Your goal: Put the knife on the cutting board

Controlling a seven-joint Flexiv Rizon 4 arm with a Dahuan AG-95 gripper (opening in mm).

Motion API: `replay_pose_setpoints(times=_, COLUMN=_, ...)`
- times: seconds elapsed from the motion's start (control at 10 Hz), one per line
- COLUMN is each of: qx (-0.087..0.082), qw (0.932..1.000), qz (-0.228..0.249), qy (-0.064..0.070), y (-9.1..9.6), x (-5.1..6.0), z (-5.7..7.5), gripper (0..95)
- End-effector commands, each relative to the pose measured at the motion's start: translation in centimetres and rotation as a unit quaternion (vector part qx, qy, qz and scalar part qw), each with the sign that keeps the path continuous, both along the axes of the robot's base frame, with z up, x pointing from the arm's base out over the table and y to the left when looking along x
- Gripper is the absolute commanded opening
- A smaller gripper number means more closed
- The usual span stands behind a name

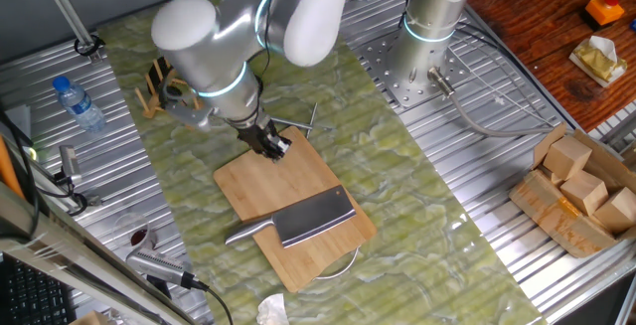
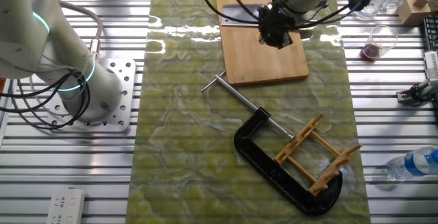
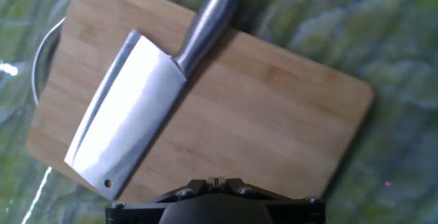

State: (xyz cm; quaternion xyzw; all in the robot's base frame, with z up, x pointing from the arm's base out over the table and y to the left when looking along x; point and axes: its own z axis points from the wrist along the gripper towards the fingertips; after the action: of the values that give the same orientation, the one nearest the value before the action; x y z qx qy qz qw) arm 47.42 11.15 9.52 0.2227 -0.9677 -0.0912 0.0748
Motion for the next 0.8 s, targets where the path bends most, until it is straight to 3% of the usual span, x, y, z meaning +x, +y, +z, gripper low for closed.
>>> replay_pose_setpoints(times=0.1, qx=-0.015, qw=0.9993, qz=-0.03, qy=-0.016, y=-1.0, x=-1.5, z=0.4, gripper=0.0)
replay_pose_setpoints(times=0.3, qx=-0.017, qw=0.999, qz=-0.032, qy=-0.025, y=-1.1, x=-3.2, z=0.8, gripper=0.0)
replay_pose_setpoints(times=0.7, qx=-0.015, qw=0.9993, qz=-0.022, qy=-0.026, y=-1.0, x=-3.4, z=0.7, gripper=0.0)
replay_pose_setpoints(times=0.8, qx=-0.009, qw=0.9994, qz=-0.01, qy=-0.032, y=-1.0, x=-3.4, z=0.7, gripper=0.0)
